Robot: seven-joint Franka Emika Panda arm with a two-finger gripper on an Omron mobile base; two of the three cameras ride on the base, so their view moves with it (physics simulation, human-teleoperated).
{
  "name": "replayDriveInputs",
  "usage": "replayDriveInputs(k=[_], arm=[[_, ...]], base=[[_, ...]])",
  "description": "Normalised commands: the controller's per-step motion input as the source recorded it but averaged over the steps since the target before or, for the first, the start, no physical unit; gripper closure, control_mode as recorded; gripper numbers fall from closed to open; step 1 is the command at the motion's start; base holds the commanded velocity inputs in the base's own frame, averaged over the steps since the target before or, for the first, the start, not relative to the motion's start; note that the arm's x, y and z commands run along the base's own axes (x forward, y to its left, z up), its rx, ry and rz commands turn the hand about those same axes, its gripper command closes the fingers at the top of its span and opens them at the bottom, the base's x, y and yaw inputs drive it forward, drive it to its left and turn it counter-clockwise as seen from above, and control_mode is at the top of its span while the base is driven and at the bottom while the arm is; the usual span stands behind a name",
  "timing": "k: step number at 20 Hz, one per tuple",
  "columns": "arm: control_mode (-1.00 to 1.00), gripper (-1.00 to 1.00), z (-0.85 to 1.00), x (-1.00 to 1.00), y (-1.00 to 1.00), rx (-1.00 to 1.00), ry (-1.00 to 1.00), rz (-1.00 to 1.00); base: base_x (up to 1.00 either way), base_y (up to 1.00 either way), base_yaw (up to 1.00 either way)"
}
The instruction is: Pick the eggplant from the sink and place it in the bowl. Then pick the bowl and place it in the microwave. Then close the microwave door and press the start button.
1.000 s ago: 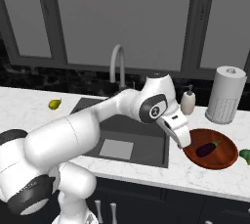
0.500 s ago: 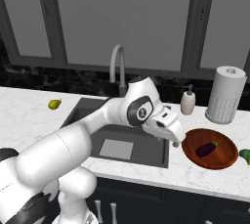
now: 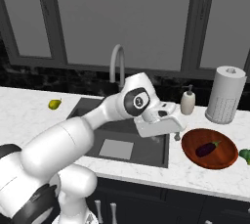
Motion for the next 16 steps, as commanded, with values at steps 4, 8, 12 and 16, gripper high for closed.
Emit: replayDriveInputs(k=[4, 8, 12, 16], arm=[[-1.00, -1.00, -0.18, 0.05, 0.00, 0.15, 0.00, 0.11], [-1.00, -1.00, -0.04, 0.24, 0.00, 0.24, 0.08, 0.14], [-1.00, -1.00, -0.01, 0.46, 0.00, 0.12, 0.09, 0.16], [-1.00, -1.00, -0.10, 0.64, 0.00, 0.02, 0.09, 0.13]], base=[[0.00, 0.00, 0.00], [0.00, 0.00, 0.00], [0.00, 0.00, 0.00], [0.00, 0.00, 0.00]])
